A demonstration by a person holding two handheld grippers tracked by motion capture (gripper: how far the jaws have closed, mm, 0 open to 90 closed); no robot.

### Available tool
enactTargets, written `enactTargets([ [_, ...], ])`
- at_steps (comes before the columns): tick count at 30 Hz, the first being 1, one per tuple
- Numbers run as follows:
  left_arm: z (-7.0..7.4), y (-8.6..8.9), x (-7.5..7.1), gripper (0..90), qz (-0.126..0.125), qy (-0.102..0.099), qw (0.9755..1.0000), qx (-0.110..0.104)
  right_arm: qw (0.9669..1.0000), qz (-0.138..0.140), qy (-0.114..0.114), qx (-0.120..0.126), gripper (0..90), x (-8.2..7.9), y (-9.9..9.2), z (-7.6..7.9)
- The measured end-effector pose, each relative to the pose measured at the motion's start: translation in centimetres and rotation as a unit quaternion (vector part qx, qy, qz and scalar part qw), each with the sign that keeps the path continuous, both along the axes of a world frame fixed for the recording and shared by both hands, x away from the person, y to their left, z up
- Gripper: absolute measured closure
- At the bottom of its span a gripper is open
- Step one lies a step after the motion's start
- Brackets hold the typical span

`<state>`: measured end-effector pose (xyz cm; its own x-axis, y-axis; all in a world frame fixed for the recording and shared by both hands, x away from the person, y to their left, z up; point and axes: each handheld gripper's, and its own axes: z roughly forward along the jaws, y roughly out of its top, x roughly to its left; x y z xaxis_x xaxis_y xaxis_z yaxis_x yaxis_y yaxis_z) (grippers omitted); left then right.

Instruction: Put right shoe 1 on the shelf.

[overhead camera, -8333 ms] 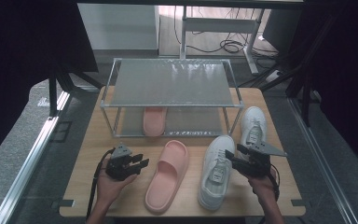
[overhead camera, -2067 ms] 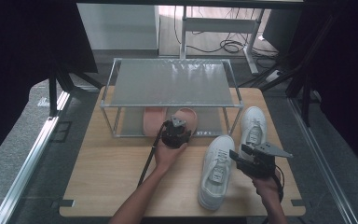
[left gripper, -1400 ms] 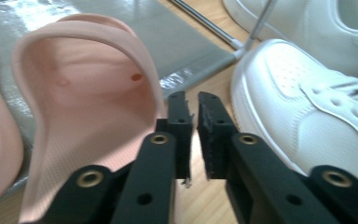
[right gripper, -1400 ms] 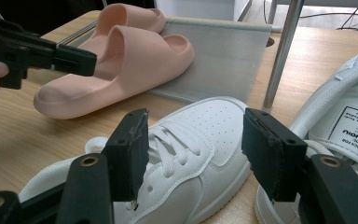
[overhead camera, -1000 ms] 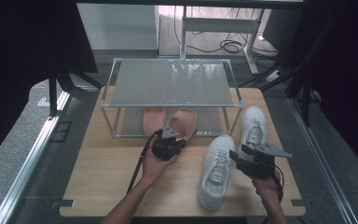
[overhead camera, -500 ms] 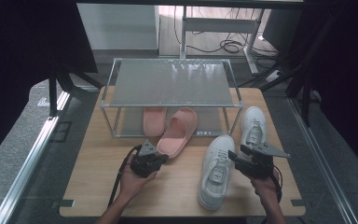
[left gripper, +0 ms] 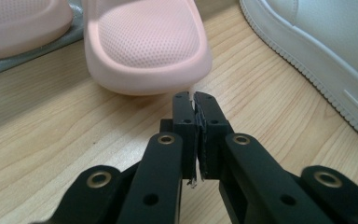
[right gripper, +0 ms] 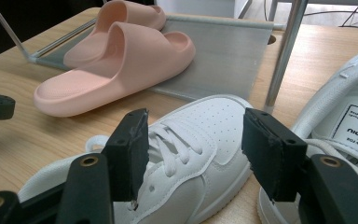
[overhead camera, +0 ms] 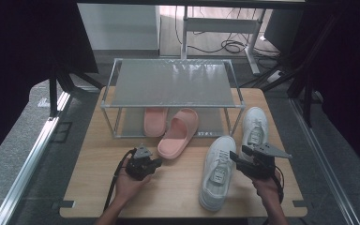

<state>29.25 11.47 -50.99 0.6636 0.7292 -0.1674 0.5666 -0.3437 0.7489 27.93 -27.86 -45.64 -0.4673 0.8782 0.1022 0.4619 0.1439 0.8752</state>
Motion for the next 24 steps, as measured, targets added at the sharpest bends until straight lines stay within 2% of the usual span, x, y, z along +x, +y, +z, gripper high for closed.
enactTargets([
  [15,-0.51,-0.06,0.24,87.8,-0.002,0.006,1.0,0.002,1.0,0.0,0.001,0.0,41.7,0.06,0.03,-0.05],
  [24,-0.81,-0.55,0.86,87.9,-0.005,0.011,0.9999,0.008,1.0,0.004,0.003,0.0,41.7,0.29,0.31,-0.17],
])
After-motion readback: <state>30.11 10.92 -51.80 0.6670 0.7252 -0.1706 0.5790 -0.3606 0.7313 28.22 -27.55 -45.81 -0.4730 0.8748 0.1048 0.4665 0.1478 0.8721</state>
